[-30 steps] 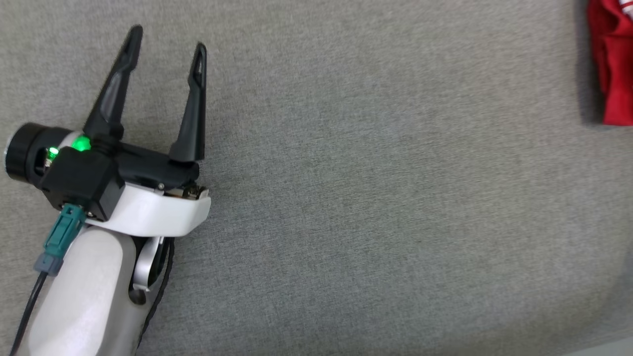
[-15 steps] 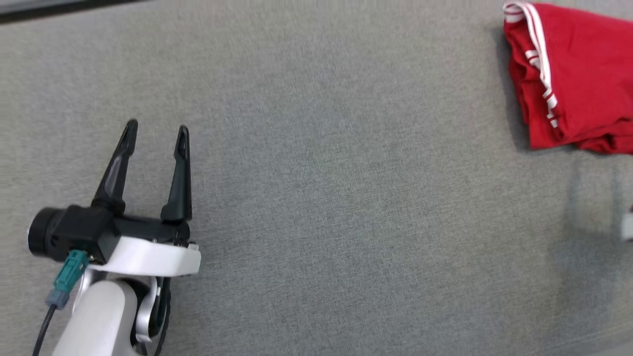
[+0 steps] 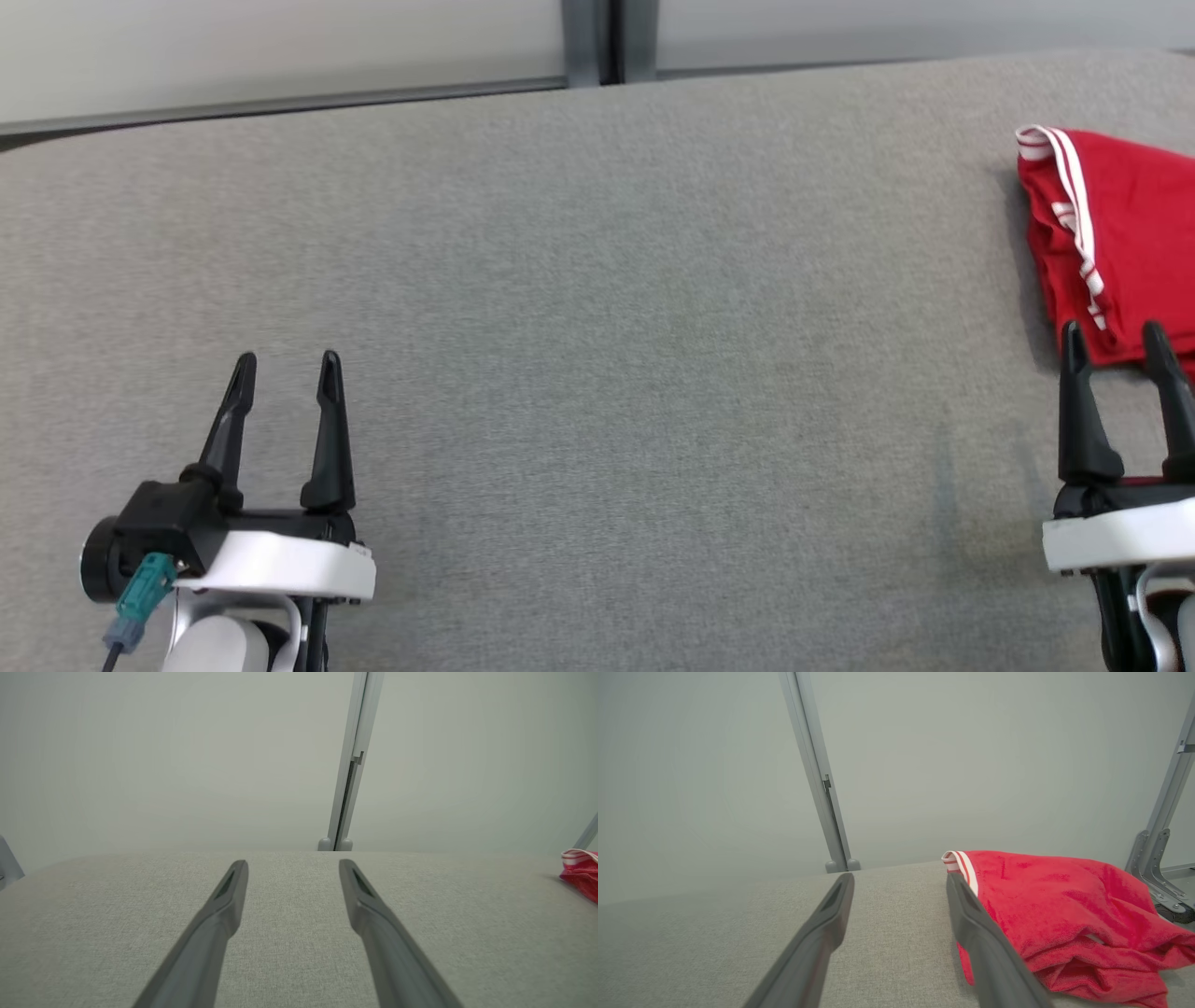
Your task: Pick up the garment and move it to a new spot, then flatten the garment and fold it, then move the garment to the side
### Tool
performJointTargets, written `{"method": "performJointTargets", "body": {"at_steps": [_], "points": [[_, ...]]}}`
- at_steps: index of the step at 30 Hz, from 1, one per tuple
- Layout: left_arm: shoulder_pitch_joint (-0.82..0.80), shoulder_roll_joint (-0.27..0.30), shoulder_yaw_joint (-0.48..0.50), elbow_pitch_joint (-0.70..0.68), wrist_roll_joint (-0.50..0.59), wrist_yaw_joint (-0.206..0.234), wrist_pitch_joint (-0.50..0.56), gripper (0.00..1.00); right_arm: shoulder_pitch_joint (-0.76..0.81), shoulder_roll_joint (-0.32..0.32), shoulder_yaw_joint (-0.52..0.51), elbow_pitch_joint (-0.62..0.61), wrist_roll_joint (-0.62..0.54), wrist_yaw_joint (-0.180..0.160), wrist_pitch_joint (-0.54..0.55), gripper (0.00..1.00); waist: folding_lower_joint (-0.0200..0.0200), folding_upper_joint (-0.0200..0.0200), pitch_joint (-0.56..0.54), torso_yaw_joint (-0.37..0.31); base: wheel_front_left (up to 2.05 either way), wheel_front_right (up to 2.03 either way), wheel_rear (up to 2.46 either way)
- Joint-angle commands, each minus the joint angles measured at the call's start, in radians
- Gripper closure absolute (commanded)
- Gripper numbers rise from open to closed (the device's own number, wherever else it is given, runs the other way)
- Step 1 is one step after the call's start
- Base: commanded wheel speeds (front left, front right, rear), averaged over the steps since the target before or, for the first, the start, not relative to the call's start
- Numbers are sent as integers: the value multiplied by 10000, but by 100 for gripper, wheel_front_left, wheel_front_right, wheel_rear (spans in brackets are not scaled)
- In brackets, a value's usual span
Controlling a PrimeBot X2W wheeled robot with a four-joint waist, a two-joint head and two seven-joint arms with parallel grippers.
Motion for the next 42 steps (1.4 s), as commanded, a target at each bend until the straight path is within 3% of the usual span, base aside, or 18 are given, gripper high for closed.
{"method": "performJointTargets", "body": {"at_steps": [1, 6, 18, 42], "points": [[168, -10, 71, 45, -56, -6, -40, 0, 235, 44, 2, -184, -64, 0, 148, 0, 0, 0, -489, 476, 0, 0, 0], [711, 28, 136, 323, -61, -155, -74, 0, 977, 261, 172, -894, -365, 0, 733, 0, 0, 0, -1186, 809, 0, 0, 0], [1923, 116, 25, 668, -19, -314, -88, 0, 2664, 345, 352, -1503, -538, 0, 1619, 0, 0, 0, -2538, 868, 0, 0, 0], [2097, 248, -70, 927, -192, -220, -20, 0, 3279, 491, 149, -1852, -552, 0, 1923, 0, 0, 0, -3007, 794, 0, 0, 0]]}}
